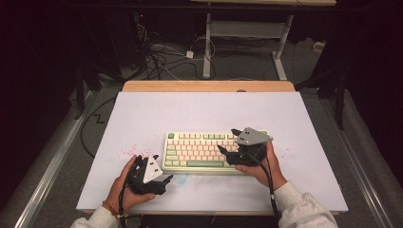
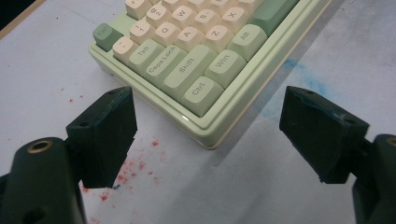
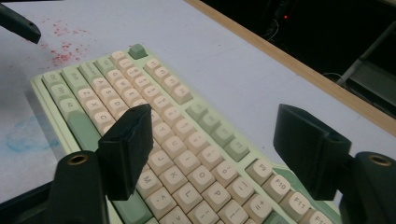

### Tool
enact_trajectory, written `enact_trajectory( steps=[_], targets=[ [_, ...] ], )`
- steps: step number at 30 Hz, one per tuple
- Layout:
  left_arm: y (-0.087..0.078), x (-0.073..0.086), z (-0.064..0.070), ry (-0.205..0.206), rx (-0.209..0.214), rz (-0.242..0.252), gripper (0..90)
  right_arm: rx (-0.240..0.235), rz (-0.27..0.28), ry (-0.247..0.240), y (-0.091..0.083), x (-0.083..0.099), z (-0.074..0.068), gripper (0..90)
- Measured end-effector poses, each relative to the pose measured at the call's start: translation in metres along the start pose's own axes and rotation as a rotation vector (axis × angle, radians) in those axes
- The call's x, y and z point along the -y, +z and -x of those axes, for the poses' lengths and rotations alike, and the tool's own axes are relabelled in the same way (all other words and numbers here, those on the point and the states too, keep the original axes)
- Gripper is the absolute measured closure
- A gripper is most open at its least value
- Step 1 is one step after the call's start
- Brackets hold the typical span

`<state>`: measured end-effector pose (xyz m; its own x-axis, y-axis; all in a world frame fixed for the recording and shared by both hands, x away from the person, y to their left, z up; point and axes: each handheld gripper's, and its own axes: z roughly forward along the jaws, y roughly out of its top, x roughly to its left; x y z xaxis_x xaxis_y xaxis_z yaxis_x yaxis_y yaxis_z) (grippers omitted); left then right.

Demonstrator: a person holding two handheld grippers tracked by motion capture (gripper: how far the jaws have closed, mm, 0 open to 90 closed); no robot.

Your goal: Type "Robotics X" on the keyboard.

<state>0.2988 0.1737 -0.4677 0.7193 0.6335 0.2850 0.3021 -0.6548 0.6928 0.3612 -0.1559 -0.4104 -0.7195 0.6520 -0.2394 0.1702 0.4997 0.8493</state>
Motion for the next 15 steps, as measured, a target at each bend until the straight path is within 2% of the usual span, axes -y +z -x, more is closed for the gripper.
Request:
enact_trajectory(
  steps=[8, 15],
  targets=[
    [-0.005, -0.002, -0.001, -0.013, -0.019, 0.017, 18.6, 0.012, -0.002, -0.005, -0.007, 0.004, -0.001, 24.4],
    [-0.008, -0.003, -0.004, -0.039, -0.033, 0.034, 20.9, 0.045, 0.011, -0.009, -0.018, 0.011, 0.000, 24.2]
  ],
)
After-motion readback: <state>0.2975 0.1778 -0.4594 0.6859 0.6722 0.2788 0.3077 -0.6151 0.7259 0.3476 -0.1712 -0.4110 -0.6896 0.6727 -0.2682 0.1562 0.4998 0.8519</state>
